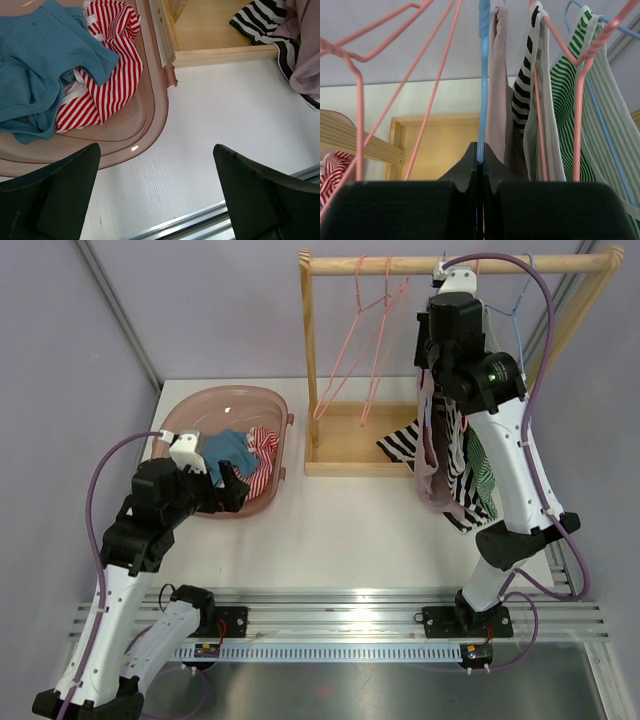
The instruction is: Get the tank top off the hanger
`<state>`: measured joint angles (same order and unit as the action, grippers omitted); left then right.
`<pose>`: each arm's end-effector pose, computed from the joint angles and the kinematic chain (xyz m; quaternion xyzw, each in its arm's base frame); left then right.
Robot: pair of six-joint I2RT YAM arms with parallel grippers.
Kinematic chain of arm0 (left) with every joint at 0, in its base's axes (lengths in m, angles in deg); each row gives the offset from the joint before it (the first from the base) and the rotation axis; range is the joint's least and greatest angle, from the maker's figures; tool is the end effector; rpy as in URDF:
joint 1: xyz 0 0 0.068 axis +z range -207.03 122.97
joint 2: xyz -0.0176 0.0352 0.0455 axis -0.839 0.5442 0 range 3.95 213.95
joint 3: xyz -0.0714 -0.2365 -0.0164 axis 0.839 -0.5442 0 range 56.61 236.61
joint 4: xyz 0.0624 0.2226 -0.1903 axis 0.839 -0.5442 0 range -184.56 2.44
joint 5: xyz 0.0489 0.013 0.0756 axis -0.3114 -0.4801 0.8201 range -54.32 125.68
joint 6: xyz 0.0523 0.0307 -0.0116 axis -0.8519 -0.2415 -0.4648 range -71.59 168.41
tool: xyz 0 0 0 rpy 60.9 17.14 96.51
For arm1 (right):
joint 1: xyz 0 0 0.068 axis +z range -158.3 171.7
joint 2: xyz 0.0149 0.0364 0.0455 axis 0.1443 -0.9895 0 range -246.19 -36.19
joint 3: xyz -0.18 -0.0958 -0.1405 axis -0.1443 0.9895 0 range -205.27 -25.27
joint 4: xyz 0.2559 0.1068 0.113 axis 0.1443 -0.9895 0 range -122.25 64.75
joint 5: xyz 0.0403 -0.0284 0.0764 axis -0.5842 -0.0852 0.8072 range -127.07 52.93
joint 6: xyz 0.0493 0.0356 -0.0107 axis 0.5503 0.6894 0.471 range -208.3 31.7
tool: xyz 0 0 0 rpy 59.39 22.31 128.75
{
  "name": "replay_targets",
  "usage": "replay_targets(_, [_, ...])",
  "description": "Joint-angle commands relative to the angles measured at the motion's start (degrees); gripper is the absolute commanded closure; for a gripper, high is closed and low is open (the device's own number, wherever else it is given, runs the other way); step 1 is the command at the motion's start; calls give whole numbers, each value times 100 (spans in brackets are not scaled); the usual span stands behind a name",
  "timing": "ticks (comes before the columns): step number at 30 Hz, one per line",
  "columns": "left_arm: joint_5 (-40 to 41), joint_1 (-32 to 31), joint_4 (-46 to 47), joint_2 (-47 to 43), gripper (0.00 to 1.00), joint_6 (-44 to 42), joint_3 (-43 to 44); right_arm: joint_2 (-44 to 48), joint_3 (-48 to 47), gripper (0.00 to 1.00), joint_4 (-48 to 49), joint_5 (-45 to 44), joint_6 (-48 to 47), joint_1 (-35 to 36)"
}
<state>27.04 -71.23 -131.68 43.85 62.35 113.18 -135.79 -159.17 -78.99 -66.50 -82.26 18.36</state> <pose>0.1922 -0.0559 0.3500 0.0411 0.8521 -0.1883 0.4865 0.3405 0.1452 0.5203 0.0031 0.8031 -0.0416 0.5944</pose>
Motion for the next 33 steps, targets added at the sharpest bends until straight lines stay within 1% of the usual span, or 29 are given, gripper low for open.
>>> replay_targets(1, [-23,-31,97,0,1,-49,177,362,-671,100,118,270,28,-11])
replay_targets(5, [-41,-39,-44,-26,1,-57,459,388,-1076,100,-40,534,72,-2])
replay_targets(9, [-102,-39,-184,-9,1,-66,687,738,-954,100,-76,877,204,-11])
replay_targets(10, [-128,-39,-220,9,1,-101,766,826,-883,100,-84,1086,230,-2])
replay_targets(14, [-321,-48,-317,141,1,-154,1346,1388,-304,100,-137,1746,441,-2])
replay_targets(15, [-409,-48,-273,228,1,-154,1678,1694,54,100,-102,2061,494,-2])
replay_targets(17, [-628,-48,-150,307,1,-102,1987,2030,451,100,3,2414,608,-11])
replay_targets(18, [-673,-48,-28,430,1,-75,2276,2336,766,100,38,2537,652,-2])
replay_targets(21, [-998,-66,333,702,1,13,2673,2846,1181,100,-75,2855,784,-2])
replay_targets(22, [-1216,-74,456,895,1,91,2866,2962,1261,100,-110,2986,802,-2])
replay_targets(24, [-1376,-153,841,1089,1,214,3034,3243,1375,100,-285,3467,846,-11])
replay_targets(26, [-1491,-372,1262,1370,1,250,3219,3323,1167,100,-583,3794,846,-2])
replay_targets(27, [-1430,-486,1413,1458,1,172,3254,3332,1061,100,-699,4118,855,-11])
replay_targets(29, [-1263,-908,1851,1617,1,66,3272,3350,737,100,-979,4610,837,-2])
replay_targets(30, [-1080,-1066,1950,1678,1,-108,3307,3350,630,100,-1059,4778,820,-2])
replay_targets(31, [-982,-1398,2020,1827,1,-180,3377,3350,516,100,-1130,4937,802,-2])
replay_targets(33, [-745,-1760,2109,1968,1,-407,3640,3393,313,100,-1157,5331,819,-2])
